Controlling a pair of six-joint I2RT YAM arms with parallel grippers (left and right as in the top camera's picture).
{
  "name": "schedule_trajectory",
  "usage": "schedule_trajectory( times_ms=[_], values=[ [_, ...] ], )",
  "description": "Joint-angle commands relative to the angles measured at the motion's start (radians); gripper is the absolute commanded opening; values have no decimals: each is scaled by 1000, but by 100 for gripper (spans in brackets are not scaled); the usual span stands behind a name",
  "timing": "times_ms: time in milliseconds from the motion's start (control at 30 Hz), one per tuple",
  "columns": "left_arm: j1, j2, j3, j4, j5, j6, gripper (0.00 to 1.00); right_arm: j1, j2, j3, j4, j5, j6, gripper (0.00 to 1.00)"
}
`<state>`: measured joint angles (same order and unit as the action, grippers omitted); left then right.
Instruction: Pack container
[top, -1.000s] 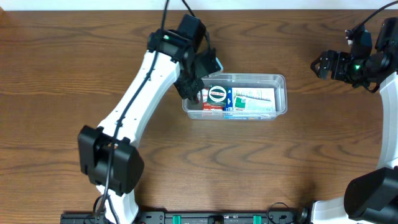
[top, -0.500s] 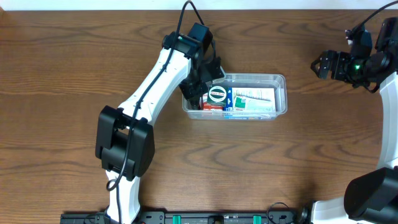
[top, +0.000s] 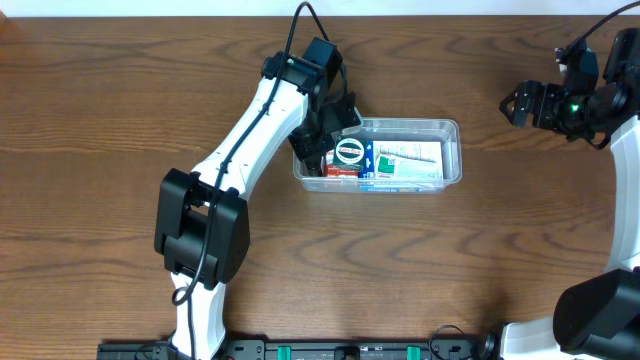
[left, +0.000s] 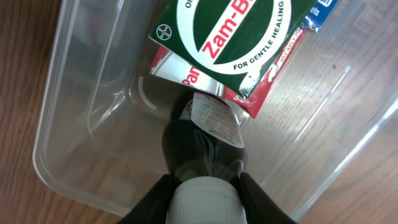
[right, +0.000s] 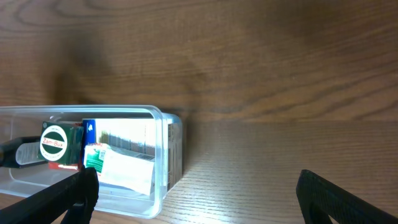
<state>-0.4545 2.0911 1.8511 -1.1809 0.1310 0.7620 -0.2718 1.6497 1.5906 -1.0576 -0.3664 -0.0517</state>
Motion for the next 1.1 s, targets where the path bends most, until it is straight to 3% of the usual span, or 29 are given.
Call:
schedule_trajectory(
  times_ms=[0,267,467,767,867,1067],
  values=[
    [-1,8,-2,-7,8,3,34,-3,-11,12,-1,-4,6,99],
    [-1,8,-2,-10,15,4,34,-3,-11,12,-2,-4,6,99],
    [-1,8,-2,-10,16,3,44,-3,-11,12,-1,-4,6,99],
    [-1,4,1,-7,15,3,46,-3,-11,12,-2,-4,6,99],
    [-2,-14,19,-11,15,-13,52,-3,-11,12,-2,-4,6,99],
    [-2,-109,76,-24,7,-74,77,-3,-11,12,-1,-4,6,99]
  ],
)
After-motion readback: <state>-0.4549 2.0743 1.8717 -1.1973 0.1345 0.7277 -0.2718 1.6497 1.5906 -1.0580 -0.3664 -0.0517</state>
